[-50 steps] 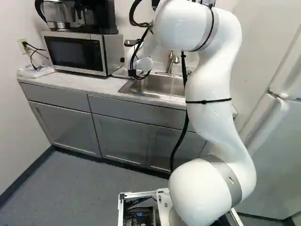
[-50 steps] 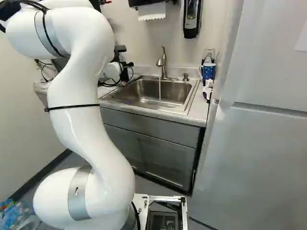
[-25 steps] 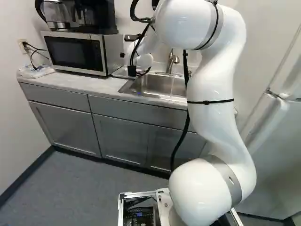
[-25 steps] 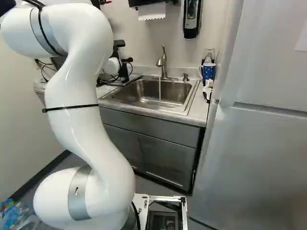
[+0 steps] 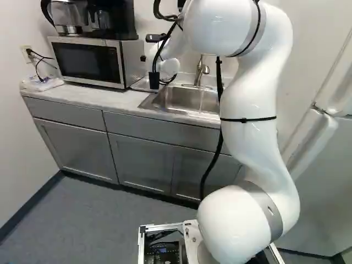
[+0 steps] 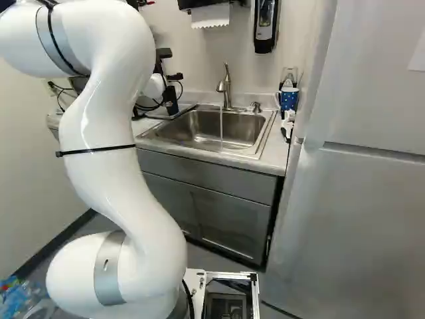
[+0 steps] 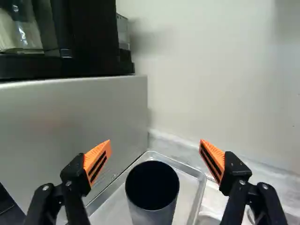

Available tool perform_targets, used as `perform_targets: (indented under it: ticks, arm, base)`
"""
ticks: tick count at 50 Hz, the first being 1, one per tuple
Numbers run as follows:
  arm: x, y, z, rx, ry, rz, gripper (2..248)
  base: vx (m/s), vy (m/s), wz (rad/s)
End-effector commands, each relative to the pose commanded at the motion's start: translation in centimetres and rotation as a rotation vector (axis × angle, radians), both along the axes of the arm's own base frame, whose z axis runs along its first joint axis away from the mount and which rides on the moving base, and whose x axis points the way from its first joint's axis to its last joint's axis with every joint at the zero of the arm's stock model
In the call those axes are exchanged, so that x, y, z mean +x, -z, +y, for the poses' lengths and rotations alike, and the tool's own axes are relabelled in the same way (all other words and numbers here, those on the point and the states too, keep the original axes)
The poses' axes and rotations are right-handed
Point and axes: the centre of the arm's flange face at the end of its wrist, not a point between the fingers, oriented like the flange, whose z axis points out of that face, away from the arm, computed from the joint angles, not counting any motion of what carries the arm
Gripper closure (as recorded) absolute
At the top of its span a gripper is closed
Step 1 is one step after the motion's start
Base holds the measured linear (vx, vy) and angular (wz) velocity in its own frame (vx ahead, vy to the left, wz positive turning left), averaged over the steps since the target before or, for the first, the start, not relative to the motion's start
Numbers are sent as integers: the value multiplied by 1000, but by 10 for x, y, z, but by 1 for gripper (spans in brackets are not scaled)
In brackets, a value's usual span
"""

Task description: Rinse the cup and place it in the tray

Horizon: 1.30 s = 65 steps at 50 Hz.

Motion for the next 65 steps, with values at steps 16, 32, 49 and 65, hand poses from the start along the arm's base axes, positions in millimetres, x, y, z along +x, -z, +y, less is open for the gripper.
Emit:
perform_targets:
  ticks: [16,32,49,65]
  arm:
    - [-1,-18,-16,6,22,-24,3]
    - [-2,-32,-33,1,45,-2,3]
    - [-3,-47,-50,-5,71,27,3]
    - [-4,-64,-71,-2,100,11,3]
  base:
    - [0,0,0]
    - [0,0,0]
    - [0,0,0]
    - [0,0,0]
